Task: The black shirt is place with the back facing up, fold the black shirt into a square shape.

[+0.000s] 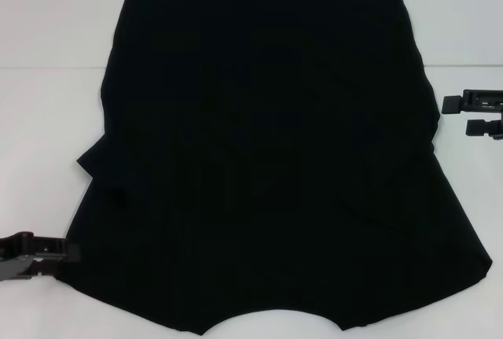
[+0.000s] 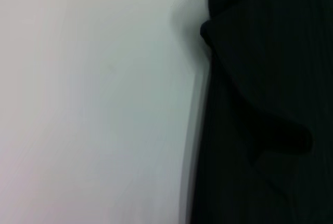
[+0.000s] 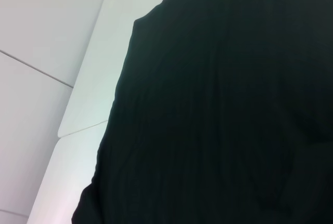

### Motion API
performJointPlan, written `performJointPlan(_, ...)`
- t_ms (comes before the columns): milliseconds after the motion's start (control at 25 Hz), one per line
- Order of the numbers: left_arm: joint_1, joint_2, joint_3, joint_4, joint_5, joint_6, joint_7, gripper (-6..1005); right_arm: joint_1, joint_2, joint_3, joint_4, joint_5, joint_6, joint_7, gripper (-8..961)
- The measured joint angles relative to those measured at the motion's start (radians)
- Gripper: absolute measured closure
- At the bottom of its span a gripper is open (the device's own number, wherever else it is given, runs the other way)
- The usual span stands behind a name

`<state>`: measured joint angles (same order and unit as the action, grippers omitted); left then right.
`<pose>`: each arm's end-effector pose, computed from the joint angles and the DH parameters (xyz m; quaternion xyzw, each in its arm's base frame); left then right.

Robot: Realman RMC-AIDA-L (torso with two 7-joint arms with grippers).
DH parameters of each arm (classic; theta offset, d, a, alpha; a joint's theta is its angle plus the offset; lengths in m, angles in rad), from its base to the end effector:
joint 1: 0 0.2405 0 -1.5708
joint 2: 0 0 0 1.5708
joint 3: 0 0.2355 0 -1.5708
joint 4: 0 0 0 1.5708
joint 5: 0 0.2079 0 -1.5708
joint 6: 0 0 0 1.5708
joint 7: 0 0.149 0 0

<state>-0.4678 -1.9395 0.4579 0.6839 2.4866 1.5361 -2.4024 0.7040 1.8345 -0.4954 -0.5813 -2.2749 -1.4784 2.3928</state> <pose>-0.3500 0.2893 0.0679 -0.6791 -0.7122 -0.1082 0.1409 0.2679 0.3838 0.1004 -0.7451 0.6184 0.2028 0.1459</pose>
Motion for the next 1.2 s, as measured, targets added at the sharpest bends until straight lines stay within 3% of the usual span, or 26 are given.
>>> performJointPlan(240, -0.002, -0.005, 0.002, -0.003, 0.000, -0.001, 0.001, 433, -0.003, 0.000, 0.000, 0.000, 0.000, 0.000, -0.002, 9)
performJointPlan(840, -0.042, -0.040, 0.007, -0.005, -0.003, 0.002, 0.009, 434, -0.007, -0.001, 0.000, 0.000, 0.000, -0.006, -0.005, 9)
performJointPlan(1200, -0.050, -0.038, 0.007, -0.014, 0.002, -0.001, 0.001, 433, -0.017, -0.006, 0.000, 0.000, 0.000, -0.008, -0.006, 9)
